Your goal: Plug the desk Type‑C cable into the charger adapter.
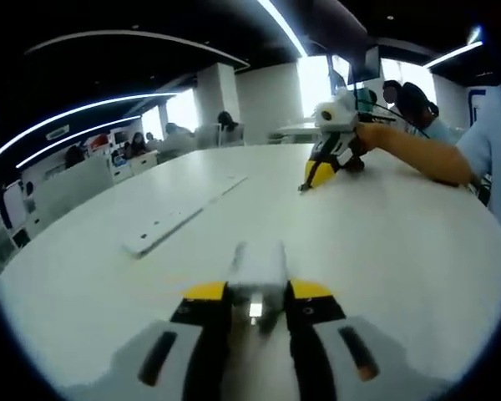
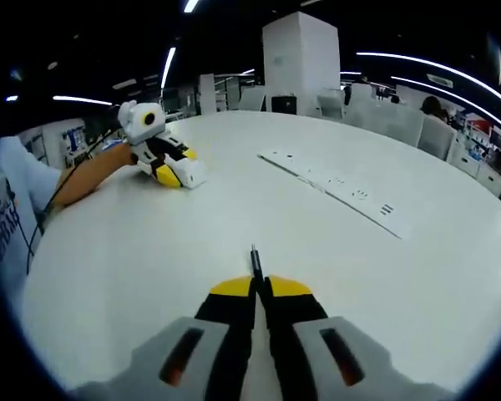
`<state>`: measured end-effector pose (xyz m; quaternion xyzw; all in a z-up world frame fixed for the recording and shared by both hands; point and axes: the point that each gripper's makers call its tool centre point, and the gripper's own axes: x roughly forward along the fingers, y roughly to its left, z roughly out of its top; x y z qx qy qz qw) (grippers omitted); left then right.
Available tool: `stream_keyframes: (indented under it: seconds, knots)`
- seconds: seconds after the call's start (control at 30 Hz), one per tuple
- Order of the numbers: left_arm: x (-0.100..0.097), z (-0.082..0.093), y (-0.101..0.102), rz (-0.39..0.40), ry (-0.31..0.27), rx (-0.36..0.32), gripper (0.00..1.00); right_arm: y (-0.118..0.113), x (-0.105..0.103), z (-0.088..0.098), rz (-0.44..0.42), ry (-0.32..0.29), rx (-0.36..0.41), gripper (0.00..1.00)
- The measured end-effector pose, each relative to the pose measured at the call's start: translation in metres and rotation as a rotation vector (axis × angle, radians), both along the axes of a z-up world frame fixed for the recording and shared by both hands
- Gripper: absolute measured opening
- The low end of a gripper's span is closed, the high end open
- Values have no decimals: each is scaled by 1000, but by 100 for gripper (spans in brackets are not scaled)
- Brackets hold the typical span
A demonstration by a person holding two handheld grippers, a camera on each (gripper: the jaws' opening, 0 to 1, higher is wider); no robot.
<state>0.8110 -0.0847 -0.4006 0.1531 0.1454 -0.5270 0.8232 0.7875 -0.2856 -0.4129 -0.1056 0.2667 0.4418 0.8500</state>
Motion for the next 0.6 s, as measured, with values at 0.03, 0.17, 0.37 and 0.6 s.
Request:
stream_keyframes:
  seconds: [0.03,0.17,0.37,0.6]
  knots:
    - [0,0,0,-1,2,0,27,0,0,0,0,0,-1,7]
    - [-5,0,-1,-20,4,6,27,1,2,0,0,-4,-15,7]
    - [-11,0,-4,-42,13,9,27,1,3,0,-6,3,-15,7]
    - [-15,1,-7,-62,7,17,27,2,2,0,0,5,-23,7]
